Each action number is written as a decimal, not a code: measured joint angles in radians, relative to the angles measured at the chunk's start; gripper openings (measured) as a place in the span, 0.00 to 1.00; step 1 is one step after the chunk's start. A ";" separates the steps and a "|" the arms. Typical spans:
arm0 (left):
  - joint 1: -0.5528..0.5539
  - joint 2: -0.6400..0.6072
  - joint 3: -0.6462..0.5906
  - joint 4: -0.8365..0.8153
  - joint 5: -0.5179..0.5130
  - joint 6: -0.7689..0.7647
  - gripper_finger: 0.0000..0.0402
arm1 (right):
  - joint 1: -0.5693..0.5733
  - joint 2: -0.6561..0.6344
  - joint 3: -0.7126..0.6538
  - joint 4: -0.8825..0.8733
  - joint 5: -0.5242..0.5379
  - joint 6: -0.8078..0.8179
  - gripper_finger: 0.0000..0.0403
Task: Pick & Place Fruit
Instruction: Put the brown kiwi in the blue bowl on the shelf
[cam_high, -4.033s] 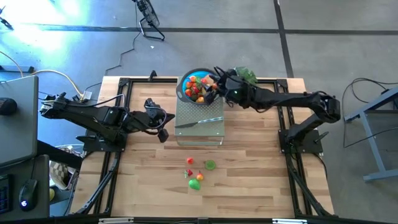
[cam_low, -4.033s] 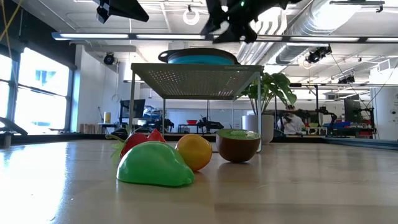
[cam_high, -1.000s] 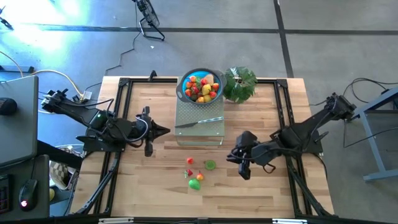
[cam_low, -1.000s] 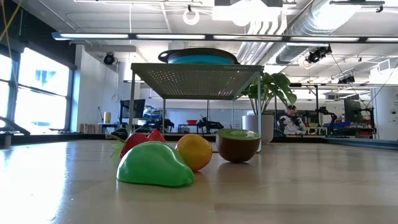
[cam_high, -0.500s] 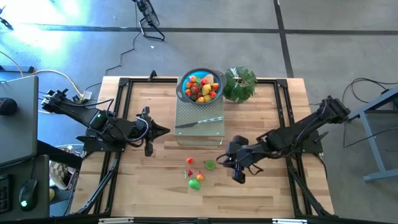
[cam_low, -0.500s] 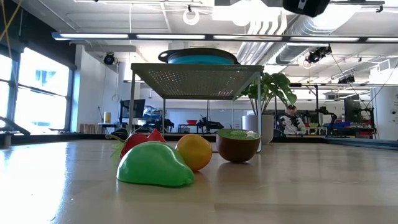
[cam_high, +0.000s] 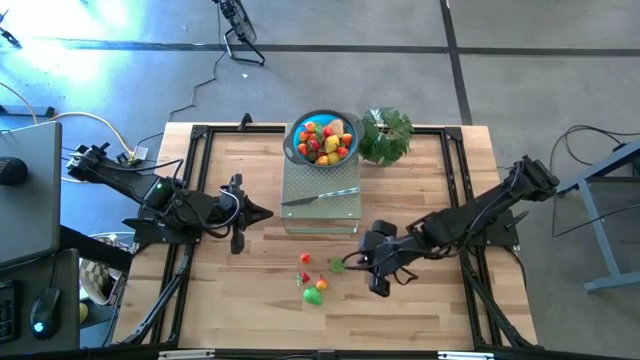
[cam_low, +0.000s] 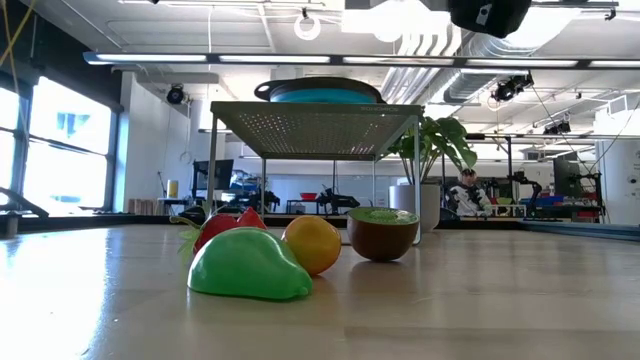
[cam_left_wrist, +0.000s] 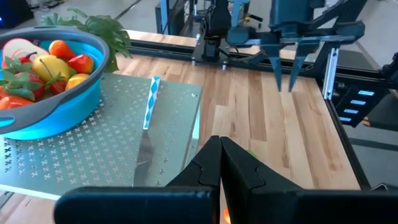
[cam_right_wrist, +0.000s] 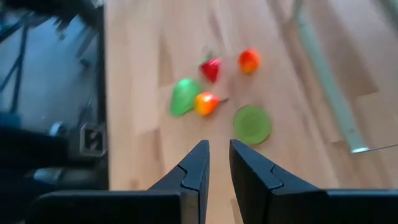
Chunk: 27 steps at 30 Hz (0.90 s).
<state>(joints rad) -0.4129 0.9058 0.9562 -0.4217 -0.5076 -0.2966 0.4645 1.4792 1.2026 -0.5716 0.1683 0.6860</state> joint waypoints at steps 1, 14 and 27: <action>0.000 0.000 0.000 0.000 0.000 0.000 0.00 | 0.000 0.000 0.000 0.000 0.024 0.009 0.13; 0.000 0.000 0.000 0.000 0.000 0.000 0.00 | 0.012 0.000 0.000 0.008 0.050 -0.004 0.49; 0.000 0.008 0.000 0.000 -0.001 0.001 0.00 | 0.024 0.001 -0.087 0.149 0.095 0.012 0.74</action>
<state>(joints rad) -0.4129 0.9133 0.9562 -0.4220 -0.5083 -0.2960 0.4885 1.4803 1.1160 -0.4229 0.2634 0.6981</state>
